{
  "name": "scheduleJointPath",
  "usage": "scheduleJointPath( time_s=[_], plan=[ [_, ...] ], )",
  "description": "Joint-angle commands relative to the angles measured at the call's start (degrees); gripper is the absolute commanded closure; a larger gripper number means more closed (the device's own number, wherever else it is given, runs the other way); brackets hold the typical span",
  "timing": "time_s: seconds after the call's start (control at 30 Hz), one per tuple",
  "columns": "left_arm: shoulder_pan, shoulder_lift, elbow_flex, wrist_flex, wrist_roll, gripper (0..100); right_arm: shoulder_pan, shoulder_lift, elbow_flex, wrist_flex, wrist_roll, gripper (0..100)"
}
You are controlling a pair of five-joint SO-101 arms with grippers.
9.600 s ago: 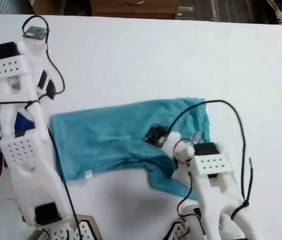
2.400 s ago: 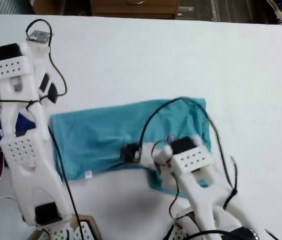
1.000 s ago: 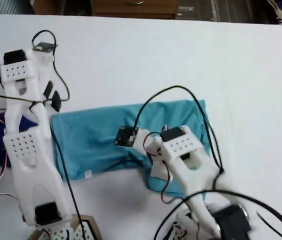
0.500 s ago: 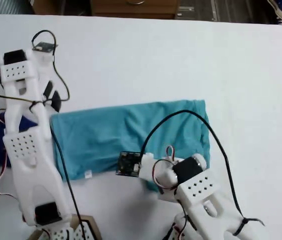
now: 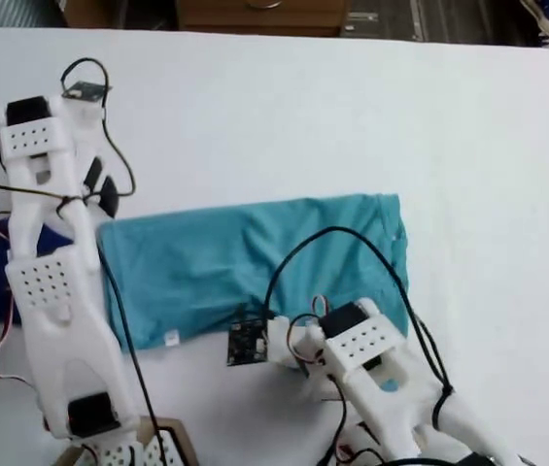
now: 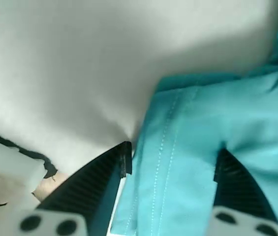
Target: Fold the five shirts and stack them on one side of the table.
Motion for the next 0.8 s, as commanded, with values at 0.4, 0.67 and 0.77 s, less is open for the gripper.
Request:
scheduleJointPath(
  time_s=[0.4, 0.67, 0.77],
  plan=[
    [-0.09, -0.79, -2.33, 0.97, -0.62, 79, 2.59, 2.68, -1.76, -4.35, 0.09, 71.9],
    [-0.09, -0.79, -2.42, 0.97, -0.62, 79, 6.73, 2.77, -3.25, -6.64, 0.35, 72.9],
    [0.00, -0.79, -2.42, 0.97, -0.62, 79, 6.64, 2.77, -3.16, -6.64, 0.35, 77.9]
  ],
)
